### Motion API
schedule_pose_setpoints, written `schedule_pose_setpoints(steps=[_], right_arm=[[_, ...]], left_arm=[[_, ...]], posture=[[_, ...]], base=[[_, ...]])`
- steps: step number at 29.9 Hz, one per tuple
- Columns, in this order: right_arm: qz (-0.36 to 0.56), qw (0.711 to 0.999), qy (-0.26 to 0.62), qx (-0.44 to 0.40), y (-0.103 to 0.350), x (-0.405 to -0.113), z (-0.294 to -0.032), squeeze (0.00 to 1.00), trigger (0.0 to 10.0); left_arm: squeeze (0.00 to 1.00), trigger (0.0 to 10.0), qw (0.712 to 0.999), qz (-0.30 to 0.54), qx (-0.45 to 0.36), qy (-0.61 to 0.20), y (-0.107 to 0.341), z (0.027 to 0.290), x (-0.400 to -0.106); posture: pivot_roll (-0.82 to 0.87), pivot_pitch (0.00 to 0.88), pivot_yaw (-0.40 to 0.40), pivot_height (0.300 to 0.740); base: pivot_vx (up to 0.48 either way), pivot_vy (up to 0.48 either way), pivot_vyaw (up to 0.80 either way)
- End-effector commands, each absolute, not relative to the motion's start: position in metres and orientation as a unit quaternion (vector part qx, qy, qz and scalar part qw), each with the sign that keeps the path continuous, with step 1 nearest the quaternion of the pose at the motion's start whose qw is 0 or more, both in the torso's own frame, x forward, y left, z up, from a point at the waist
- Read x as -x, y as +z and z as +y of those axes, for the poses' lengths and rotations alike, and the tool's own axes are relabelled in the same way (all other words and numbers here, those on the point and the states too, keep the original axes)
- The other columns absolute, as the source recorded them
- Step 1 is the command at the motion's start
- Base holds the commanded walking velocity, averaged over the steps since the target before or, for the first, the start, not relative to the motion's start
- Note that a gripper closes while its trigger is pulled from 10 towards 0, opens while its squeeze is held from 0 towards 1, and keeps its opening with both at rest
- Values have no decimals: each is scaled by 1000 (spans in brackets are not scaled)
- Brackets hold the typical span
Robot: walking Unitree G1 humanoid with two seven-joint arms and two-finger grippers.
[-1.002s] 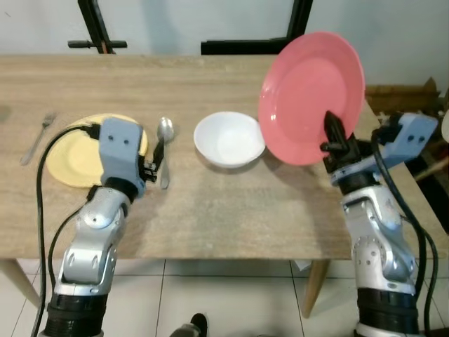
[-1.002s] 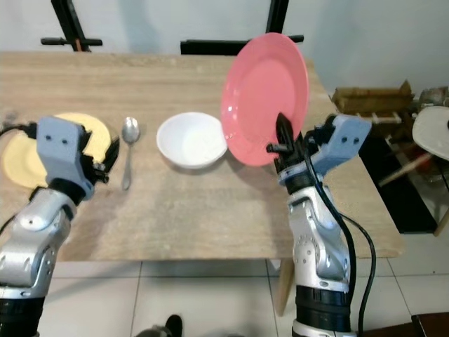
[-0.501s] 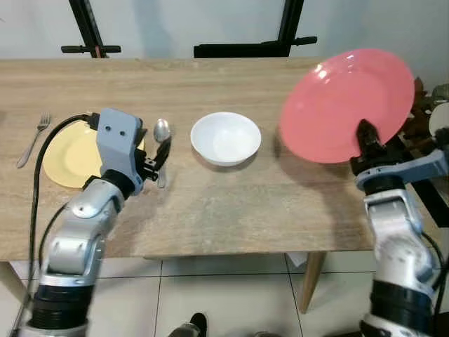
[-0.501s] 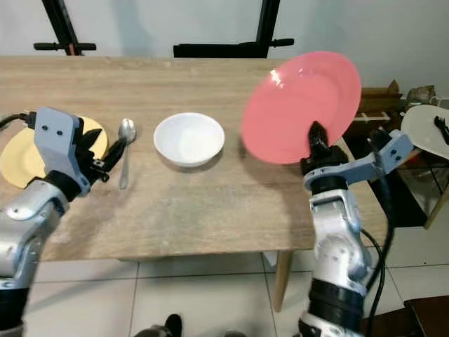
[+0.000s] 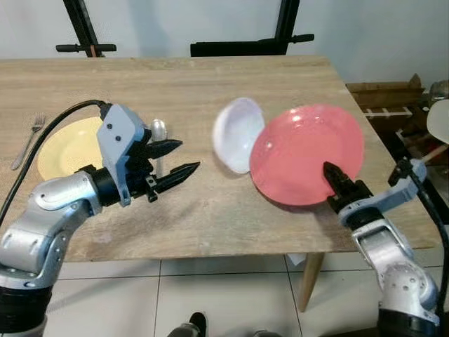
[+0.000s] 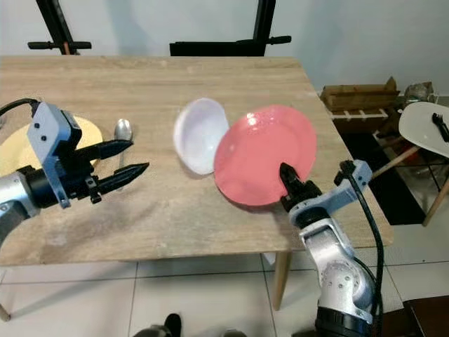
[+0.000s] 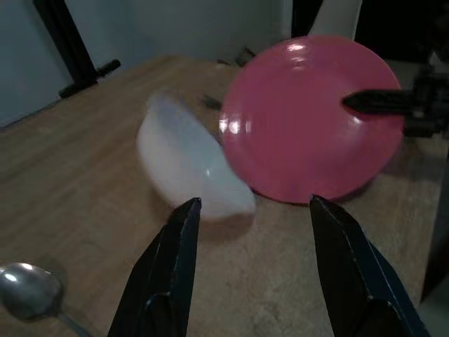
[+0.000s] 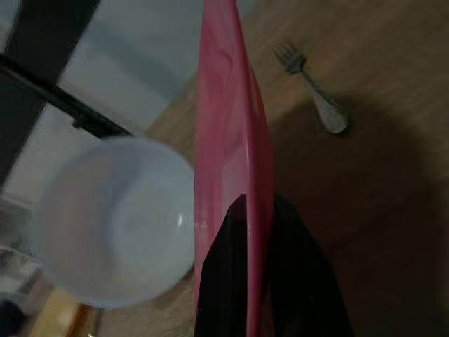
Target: Setting the table
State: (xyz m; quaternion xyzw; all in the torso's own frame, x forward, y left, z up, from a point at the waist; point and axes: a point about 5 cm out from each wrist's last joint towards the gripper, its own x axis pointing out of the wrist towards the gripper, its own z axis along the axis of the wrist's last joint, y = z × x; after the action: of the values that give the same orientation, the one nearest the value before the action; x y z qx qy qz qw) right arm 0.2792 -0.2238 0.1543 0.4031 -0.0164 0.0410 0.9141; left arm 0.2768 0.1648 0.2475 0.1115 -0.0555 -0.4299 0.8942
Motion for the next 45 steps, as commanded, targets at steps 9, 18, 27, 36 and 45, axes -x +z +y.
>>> schedule_pose_setpoints(steps=[9,18,27,36,45], right_arm=[[-110,867,135,-467,188,-253,-228,0,10000],[-32,884,122,-450,160,-240,-226,0,10000],[27,872,131,-470,131,-236,-209,0,10000],[70,862,132,-484,111,-243,-190,0,10000],[99,844,136,-510,101,-266,-166,0,10000]], left_arm=[[0,10000,886,-44,-112,-448,244,159,-273],[0,10000,887,-41,-108,-447,243,159,-272],[0,10000,888,-38,-107,-445,241,158,-272],[0,10000,889,-39,-108,-444,241,157,-272],[0,10000,891,-41,-108,-439,242,157,-271]], posture=[[-84,56,48,740],[-84,60,41,740],[-82,65,45,740],[-70,67,44,740],[-50,71,39,740]], base=[[0,0,0],[0,0,0],[0,0,0],[0,0,0],[0,0,0]])
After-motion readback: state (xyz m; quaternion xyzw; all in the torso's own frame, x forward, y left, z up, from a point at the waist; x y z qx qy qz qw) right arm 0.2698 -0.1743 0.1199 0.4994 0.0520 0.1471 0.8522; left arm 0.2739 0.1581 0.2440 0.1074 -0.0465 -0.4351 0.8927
